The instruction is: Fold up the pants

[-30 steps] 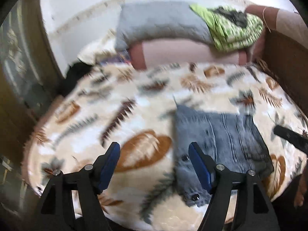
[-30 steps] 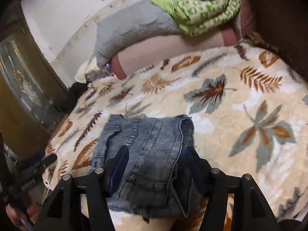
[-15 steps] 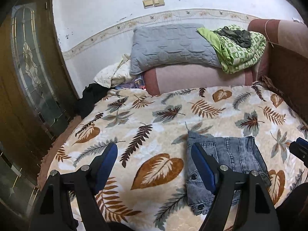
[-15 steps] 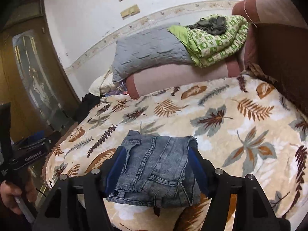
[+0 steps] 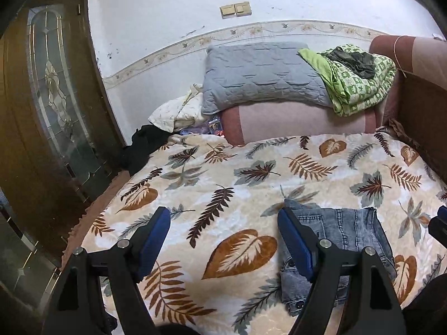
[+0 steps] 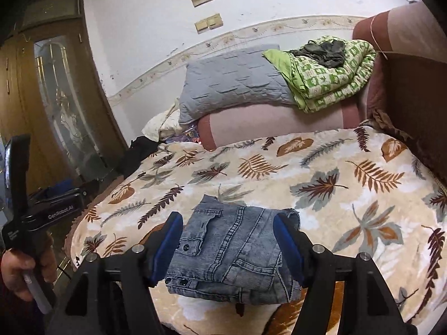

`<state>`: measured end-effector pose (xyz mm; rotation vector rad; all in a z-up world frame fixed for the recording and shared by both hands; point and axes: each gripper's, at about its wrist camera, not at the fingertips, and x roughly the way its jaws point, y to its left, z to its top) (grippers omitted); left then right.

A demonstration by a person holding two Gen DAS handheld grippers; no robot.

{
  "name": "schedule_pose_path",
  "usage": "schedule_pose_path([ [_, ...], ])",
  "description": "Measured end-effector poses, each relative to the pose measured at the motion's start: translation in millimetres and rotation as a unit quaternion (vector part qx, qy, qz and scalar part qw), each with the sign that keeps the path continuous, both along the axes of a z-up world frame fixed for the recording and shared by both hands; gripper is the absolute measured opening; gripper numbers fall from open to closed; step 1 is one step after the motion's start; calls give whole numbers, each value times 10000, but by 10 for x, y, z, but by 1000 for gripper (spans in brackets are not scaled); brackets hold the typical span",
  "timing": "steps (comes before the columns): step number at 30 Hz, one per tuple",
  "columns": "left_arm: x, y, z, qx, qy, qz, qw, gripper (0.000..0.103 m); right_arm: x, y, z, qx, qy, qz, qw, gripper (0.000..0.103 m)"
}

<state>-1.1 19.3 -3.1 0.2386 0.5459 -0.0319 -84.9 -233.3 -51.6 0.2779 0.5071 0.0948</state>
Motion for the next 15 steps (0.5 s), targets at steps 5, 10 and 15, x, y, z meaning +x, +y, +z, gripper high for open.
schedule_pose_path([
  [5,14,-9,-43,97,53,61,9999,80,-13,21,-11,-61,0,-1,10000,72],
  [10,52,-14,-110,216,157,131,9996,80,-6,6,-44,-30,50,-8,10000,72],
  [15,73,-4,-152,231,229,194,9993,80,9,-10,-69,-7,86,-13,10000,72],
])
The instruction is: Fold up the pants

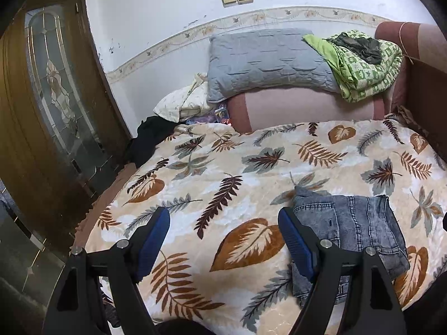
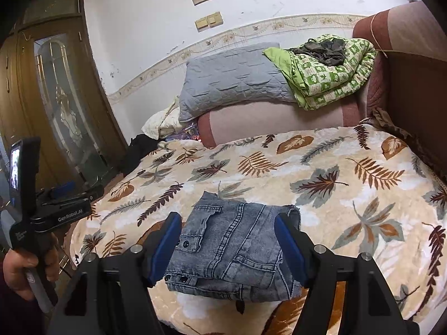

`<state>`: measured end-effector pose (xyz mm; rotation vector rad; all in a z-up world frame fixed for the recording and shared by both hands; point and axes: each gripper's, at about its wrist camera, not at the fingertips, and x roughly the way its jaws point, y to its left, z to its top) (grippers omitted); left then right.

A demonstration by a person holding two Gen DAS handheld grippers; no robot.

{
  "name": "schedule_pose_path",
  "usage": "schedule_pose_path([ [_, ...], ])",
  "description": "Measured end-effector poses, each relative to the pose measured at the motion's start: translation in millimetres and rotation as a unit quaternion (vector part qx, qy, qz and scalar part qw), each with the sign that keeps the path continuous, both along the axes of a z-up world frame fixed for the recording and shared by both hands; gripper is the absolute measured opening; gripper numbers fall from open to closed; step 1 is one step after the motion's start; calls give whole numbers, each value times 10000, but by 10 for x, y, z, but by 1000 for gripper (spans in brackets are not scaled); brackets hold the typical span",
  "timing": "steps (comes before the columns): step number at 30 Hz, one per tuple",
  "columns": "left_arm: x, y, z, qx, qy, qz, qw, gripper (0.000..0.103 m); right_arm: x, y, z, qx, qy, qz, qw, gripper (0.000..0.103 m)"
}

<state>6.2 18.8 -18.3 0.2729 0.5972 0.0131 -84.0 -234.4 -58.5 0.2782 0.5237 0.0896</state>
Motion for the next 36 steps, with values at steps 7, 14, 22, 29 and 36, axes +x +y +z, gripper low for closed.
schedule_pose_path([
  [7,28,8,-50,62,65,43,10000,80,21,11,-31,-10,58,-7,10000,73],
  [14,65,21,-123,84,192,97,9997,81,36,22,-53,-8,108,1,9999,73],
  [22,76,16,-173,132,271,121,9995,81,50,28,-73,-11,150,-4,9999,73],
  [29,90,-1,-216,267,296,177,9991,81,72,43,-109,-34,218,-16,9998,73],
  [36,105,22,-251,262,358,196,9988,81,80,33,-127,-23,263,-37,9996,73],
])
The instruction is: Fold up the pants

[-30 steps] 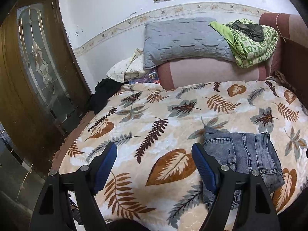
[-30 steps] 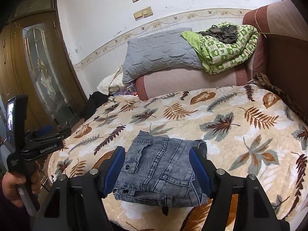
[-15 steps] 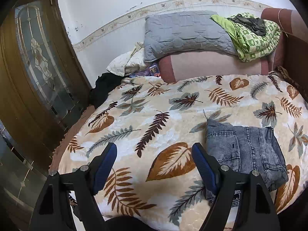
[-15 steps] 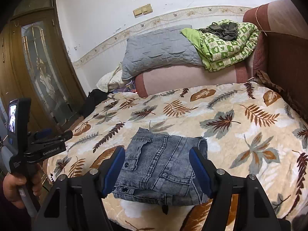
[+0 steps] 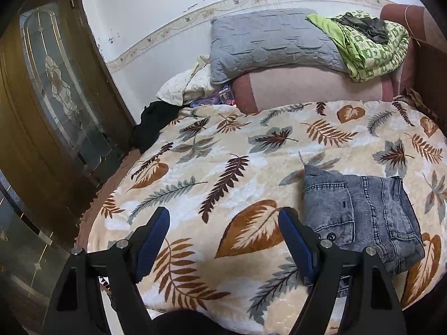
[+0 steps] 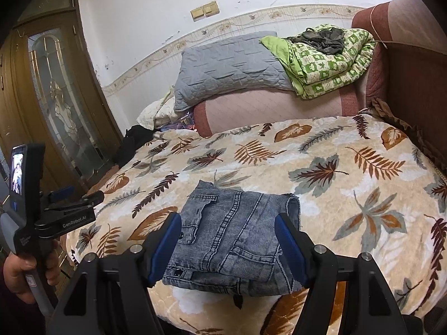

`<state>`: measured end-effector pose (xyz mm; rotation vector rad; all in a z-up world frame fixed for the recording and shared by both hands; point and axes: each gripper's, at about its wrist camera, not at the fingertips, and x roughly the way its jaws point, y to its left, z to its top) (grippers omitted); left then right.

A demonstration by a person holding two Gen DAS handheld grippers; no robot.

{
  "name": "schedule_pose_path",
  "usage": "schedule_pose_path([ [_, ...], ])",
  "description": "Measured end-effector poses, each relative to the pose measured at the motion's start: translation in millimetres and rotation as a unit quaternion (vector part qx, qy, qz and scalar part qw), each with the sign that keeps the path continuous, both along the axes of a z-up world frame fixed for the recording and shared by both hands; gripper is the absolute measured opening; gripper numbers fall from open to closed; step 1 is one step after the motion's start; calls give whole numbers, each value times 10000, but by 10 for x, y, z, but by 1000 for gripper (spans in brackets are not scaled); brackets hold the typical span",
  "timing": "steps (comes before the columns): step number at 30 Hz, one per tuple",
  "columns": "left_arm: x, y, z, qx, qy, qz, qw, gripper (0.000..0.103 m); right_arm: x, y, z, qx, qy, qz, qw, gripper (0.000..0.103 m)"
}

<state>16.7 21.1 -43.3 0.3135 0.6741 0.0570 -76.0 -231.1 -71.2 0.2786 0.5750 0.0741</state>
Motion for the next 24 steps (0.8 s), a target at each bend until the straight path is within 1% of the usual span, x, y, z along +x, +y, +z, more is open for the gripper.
schedule_pose_path([
  [12,19,33,-56,38,60,40,10000,81,11,16,-16,-8,44,3,10000,73],
  [24,74,64,-166,16,276,78,9996,81,57,56,-70,-40,132,44,9999,73],
])
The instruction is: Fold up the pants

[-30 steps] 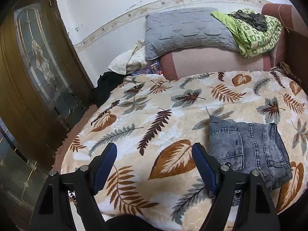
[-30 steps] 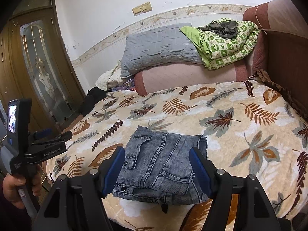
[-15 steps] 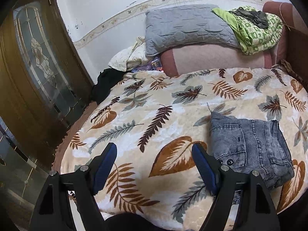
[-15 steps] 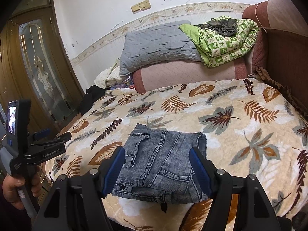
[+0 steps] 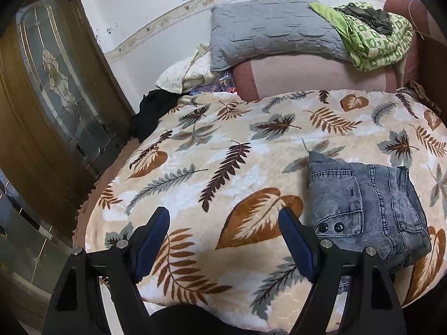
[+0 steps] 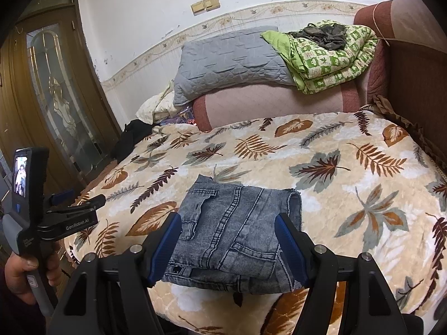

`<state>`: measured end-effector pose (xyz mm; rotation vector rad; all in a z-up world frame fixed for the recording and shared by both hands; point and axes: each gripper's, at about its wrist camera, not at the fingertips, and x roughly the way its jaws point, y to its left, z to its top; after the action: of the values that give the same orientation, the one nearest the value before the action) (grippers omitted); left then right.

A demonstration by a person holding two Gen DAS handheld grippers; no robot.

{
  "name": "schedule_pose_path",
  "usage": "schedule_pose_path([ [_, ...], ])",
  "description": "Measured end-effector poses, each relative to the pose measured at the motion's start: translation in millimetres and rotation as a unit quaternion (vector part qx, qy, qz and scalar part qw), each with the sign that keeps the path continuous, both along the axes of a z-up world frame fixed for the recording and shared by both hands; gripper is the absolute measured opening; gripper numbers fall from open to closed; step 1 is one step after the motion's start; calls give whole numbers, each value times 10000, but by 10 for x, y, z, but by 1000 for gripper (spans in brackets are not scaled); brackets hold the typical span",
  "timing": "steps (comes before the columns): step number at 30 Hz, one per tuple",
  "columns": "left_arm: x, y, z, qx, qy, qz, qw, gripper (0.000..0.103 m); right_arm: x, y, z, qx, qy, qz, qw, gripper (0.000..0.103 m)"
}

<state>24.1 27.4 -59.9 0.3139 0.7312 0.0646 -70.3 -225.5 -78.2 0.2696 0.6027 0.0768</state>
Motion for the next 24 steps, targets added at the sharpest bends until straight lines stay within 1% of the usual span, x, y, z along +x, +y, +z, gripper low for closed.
schedule_pose_path([
  [13,66,22,-129,-9,235,45,9997,81,50,17,-35,-16,101,34,9999,73],
  [24,108,23,-199,14,355,59,9994,81,85,-2,-70,35,184,18,9998,73],
])
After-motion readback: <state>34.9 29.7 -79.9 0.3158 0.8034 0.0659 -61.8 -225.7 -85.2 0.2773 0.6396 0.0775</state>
